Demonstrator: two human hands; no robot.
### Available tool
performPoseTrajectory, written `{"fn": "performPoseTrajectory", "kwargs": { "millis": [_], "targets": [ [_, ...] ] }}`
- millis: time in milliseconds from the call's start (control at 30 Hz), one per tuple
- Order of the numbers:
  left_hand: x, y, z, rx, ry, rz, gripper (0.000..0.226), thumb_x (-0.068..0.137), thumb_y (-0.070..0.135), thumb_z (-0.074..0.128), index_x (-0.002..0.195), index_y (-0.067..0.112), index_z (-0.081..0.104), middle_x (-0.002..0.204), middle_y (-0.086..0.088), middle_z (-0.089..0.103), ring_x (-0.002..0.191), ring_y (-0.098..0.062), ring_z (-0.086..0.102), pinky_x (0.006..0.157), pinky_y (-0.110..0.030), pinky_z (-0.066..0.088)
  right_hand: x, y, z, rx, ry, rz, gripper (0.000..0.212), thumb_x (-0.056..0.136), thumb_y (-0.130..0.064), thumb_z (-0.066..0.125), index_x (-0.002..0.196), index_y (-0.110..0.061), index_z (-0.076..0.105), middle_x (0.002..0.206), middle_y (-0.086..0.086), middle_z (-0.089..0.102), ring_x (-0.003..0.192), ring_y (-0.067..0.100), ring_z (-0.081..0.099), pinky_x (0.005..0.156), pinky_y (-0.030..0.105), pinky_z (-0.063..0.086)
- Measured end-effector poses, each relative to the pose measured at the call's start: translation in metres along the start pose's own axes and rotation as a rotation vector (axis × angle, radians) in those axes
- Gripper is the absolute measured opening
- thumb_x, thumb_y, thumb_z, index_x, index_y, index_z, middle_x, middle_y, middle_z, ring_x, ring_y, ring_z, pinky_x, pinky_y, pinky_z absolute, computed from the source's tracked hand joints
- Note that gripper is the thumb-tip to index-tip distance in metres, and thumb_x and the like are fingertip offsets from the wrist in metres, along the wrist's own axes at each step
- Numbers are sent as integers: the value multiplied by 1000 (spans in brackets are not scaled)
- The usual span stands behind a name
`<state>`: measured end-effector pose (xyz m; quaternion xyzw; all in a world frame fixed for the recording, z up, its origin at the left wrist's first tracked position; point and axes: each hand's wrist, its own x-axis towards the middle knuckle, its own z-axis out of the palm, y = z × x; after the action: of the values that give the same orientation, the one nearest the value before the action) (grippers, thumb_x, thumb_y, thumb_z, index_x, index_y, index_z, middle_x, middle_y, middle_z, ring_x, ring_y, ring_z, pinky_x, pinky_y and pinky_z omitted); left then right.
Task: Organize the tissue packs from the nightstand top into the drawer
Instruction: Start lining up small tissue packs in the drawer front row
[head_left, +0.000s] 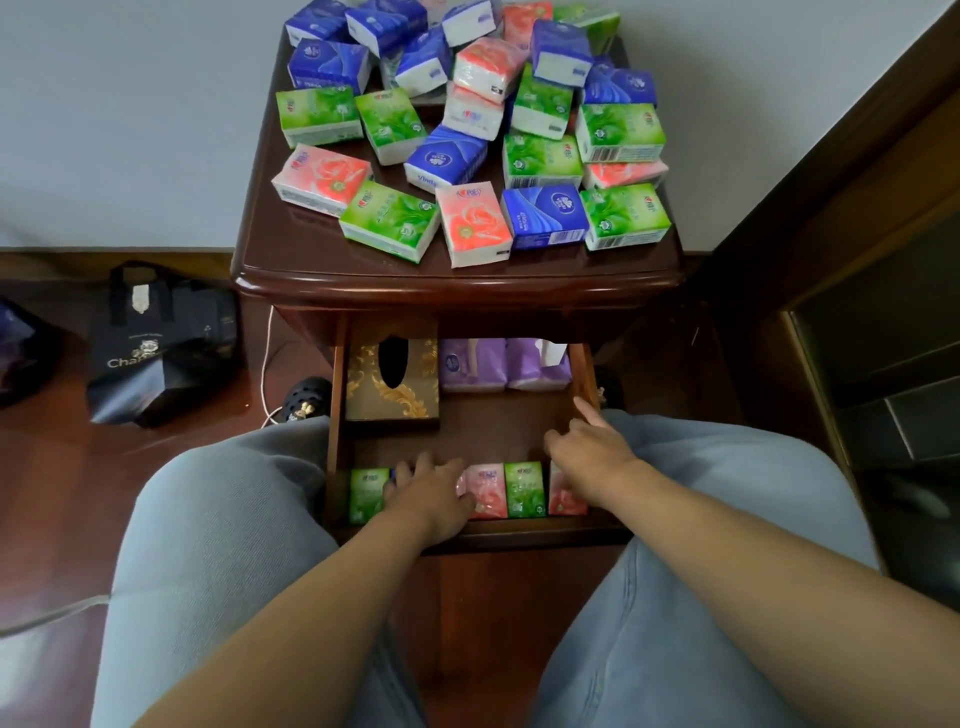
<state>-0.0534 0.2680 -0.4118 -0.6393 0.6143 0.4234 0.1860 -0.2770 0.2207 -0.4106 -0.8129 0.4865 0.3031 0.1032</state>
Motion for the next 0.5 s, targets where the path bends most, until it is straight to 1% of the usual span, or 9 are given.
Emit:
{"fn": "performPoseTrajectory", "kwargs": {
  "millis": [67,133,233,300,333,400,467,500],
  "targets": [
    [1,0,-1,0,-40,2,61,103,49,44,161,42,24,170,-7,12,154,-45,7,124,-56,18,5,-2,4,-18,-49,-9,34,95,-4,55,128,-11,60,116,5,71,121,24,61,130,41,2],
    [1,0,-1,7,-54,11,61,104,49,43,161,43,24,171,-6,12,154,-45,8,124,-55,18,11,-4,2,-10,-82,-23,35,96,-5,53,128,-13,63,125,7,70,125,25,61,129,38,13],
    [3,-2,-1,27,-50,12,61,104,49,44,161,42,24,170,-6,15,152,-45,12,124,-55,21,16,-10,0,7,-108,-20,37,103,-8,47,135,-16,64,137,9,60,130,28,57,121,37,29],
    [4,-3,-1,23,-45,6,61,103,48,45,160,39,26,169,-7,18,152,-45,15,122,-55,23,17,-14,-1,52,-140,-1,38,104,-8,48,140,-17,60,139,10,58,131,30,57,113,38,40],
    [4,-4,-2,16,-39,5,60,103,48,45,159,37,27,168,-7,20,151,-45,17,121,-55,25,16,-16,-3,77,-148,7,39,104,-8,50,141,-17,58,139,9,59,131,30,57,110,39,43],
    [4,-5,-3,-2,-17,-3,59,102,46,47,157,32,31,165,-10,24,149,-44,21,120,-54,28,15,-19,-5,103,-116,17,41,103,-14,55,144,-17,54,141,9,59,131,30,56,110,39,42],
    [4,-7,-3,-1,14,-26,58,102,45,48,155,28,32,163,-13,22,148,-43,21,120,-53,28,13,-23,-2,177,-64,22,47,104,-30,56,148,-18,48,145,9,53,133,30,49,112,41,40],
    [3,-8,-4,11,30,-44,59,102,45,48,156,29,30,164,-14,20,149,-43,18,120,-52,27,12,-25,0,264,-62,28,51,104,-39,53,151,-20,44,148,9,49,135,30,45,112,42,41]
  ]
}}
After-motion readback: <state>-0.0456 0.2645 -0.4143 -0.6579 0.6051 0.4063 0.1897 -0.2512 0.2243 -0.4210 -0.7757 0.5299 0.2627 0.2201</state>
